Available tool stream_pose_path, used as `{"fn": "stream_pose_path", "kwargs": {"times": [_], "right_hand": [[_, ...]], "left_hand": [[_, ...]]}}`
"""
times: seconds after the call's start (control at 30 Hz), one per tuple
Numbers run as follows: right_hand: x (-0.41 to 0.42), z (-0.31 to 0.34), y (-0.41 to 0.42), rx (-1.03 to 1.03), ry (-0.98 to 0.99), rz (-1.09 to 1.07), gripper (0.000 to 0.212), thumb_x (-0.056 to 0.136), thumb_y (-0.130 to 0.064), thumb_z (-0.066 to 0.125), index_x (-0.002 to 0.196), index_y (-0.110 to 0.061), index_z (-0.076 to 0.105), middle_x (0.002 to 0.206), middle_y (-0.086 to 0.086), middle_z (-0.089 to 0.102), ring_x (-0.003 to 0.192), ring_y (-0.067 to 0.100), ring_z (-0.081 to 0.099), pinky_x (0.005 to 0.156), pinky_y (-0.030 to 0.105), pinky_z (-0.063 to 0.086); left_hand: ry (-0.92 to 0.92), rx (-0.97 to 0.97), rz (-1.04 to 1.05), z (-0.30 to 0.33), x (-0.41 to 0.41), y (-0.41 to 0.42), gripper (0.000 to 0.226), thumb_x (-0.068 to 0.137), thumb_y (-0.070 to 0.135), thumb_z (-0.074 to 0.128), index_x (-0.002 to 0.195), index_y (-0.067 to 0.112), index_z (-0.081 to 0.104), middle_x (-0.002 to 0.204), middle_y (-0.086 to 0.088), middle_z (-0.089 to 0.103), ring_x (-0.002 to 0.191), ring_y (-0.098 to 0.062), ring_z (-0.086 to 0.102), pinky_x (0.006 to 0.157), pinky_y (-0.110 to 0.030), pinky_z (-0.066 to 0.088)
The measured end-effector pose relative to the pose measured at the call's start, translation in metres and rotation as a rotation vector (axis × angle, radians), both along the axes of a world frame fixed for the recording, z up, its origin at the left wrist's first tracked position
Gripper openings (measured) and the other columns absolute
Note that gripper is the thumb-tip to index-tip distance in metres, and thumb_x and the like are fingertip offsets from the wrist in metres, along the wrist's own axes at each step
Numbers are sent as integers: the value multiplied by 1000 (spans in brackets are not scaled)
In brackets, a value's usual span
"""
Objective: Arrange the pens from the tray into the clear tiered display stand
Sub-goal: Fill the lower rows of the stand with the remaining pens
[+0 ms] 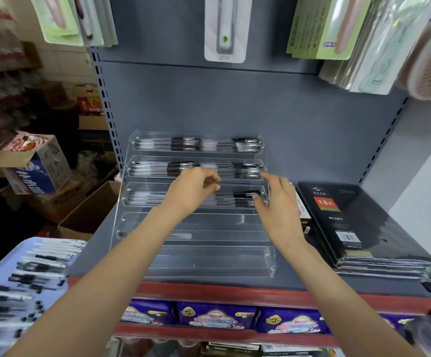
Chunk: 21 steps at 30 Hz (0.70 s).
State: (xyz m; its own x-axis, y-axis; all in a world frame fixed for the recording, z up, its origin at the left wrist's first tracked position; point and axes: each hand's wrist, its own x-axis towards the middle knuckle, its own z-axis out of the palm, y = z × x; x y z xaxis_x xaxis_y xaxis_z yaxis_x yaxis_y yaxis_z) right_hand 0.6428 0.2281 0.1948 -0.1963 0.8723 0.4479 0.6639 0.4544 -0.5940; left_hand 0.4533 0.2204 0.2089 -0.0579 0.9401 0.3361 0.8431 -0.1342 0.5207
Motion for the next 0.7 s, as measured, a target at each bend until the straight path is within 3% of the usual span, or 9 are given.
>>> {"fn": "stream_pose_path", "kwargs": {"times": [0.13, 0.2, 0.33, 0.43, 0.53, 0.7], "right_hand": [[-51, 17, -23, -59, 38, 199, 34, 92, -14, 54, 126, -16, 51, 115, 1, 56, 96, 10, 55, 90, 19, 44], [-86, 19, -37, -85, 17, 289, 29, 92, -14, 55, 120, -15, 56, 106, 1, 59, 86, 8, 56, 81, 13, 42], [-168, 8, -76, -114, 3, 450, 24, 92, -14, 54, 115, -14, 59, 104, 3, 61, 86, 9, 58, 85, 24, 48], [-241, -11, -111, -155, -51, 552, 25, 93, -14, 51, 117, -13, 59, 105, 5, 61, 93, 15, 58, 87, 30, 48], [-316, -42, -148, -255, -97, 615, 24, 94, -14, 49, 115, -12, 59, 106, 7, 59, 95, 20, 57, 86, 38, 49], [-416, -112, -183, -439, -335, 616, 17, 96, -11, 42, 100, -1, 55, 94, 17, 54, 86, 36, 54, 76, 49, 46]], "left_hand": [[2, 67, 17, 5, -34, -38, 16, 89, 18, 61, 102, 17, 70, 98, 0, 69, 88, -13, 61, 84, -33, 50], [-4, 82, 63, 4, -62, -64, 18, 89, 18, 60, 105, 17, 69, 98, 2, 69, 88, -12, 62, 84, -28, 50], [-16, 61, 236, -14, -143, -125, 20, 91, 20, 58, 108, 18, 68, 93, 4, 68, 82, -11, 61, 77, -26, 49], [20, -41, 347, -39, -214, -171, 18, 91, 22, 57, 105, 18, 68, 90, 1, 70, 78, -14, 61, 70, -26, 47], [27, -169, 422, -71, -285, -210, 16, 92, 24, 55, 103, 21, 67, 90, 3, 69, 78, -16, 61, 72, -30, 50], [24, -412, 444, -144, -380, -250, 16, 93, 23, 51, 95, 21, 67, 99, -6, 68, 89, -29, 62, 73, -43, 52]]}}
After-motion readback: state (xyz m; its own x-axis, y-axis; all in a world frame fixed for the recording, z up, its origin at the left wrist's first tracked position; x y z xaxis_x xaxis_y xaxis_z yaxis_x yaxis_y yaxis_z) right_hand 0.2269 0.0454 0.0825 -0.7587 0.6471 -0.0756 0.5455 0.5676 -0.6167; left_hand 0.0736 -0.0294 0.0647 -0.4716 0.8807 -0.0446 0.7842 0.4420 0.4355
